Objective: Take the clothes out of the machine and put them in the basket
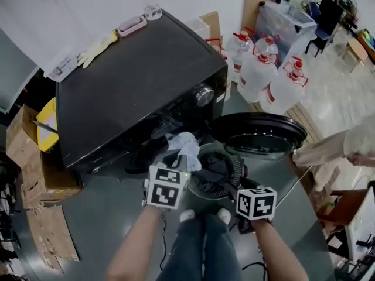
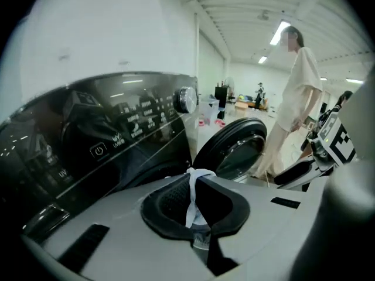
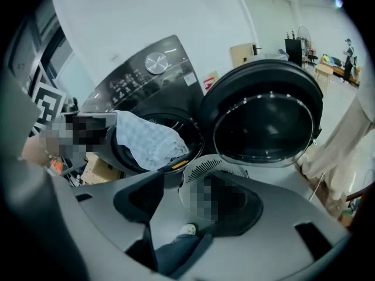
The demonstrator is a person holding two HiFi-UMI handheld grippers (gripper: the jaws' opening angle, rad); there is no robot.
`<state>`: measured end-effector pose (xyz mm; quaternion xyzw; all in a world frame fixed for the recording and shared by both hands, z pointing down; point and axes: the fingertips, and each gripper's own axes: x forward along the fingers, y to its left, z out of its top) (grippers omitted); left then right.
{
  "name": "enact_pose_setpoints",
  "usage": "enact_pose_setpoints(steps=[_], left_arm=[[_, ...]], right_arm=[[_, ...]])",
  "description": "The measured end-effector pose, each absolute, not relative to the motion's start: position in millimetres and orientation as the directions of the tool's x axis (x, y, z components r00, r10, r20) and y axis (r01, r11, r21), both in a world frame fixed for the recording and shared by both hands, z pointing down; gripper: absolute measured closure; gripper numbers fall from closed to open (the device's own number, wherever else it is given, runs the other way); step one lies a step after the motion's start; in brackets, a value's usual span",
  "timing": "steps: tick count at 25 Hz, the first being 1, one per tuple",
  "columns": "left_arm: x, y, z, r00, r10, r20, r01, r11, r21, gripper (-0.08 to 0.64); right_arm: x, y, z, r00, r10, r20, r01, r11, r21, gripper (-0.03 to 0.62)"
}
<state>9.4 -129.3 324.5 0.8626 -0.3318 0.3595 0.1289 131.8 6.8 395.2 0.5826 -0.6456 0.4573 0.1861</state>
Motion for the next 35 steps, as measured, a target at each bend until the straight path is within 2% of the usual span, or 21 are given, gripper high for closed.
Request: enact_pose_setpoints(steps=[9,16,18,21,23,29,35], left_arm=[[12.4,-123.8,238.8,0.565,-0.501,0.655,-0.671,-0.741,0.012,0.551],[23.2,-109.6,169.3,0.622,-0.479,0.619,-0.62,-0.785,0.015,0.551],[25.0,-104.3,152.3,0.632,-0.47,0.616,-0.603,-0.798,0.01,0.551],[26.4,-99.9,126.9,0.645,-0.466,0.606,-0.584,-0.812,-0.002,0.551],[27.2,-99.3,108.9,0.657,-0.468,0.592,-0.579,-0.815,-0.002,0.551],[32.5,-107.3,57.6,0.678,-0.494,0.544,-0.577,-0.816,-0.023,0.551],[37.8,-117.5,-8.8,0.712,-0.545,0.442,-0.581,-0.811,-0.065,0.551]], right_arm=[[123.2,15.2,321.6,-0.233,-0.582,0.78,-0.948,-0.044,-0.316,0.361],[124.0,22.2,271.9,-0.212,-0.564,0.798,-0.966,-0.002,-0.258,0.411],[125.8,25.8,261.4,-0.206,-0.56,0.803,-0.969,0.004,-0.246,0.435],[133.7,29.9,244.3,-0.171,-0.556,0.813,-0.976,-0.014,-0.215,0.54],[135.3,30.2,232.7,-0.173,-0.56,0.81,-0.976,-0.015,-0.219,0.589],[136.0,21.3,203.9,-0.187,-0.586,0.788,-0.975,0.015,-0.22,0.589],[138.1,11.7,184.9,-0.165,-0.609,0.776,-0.983,0.034,-0.182,0.589]])
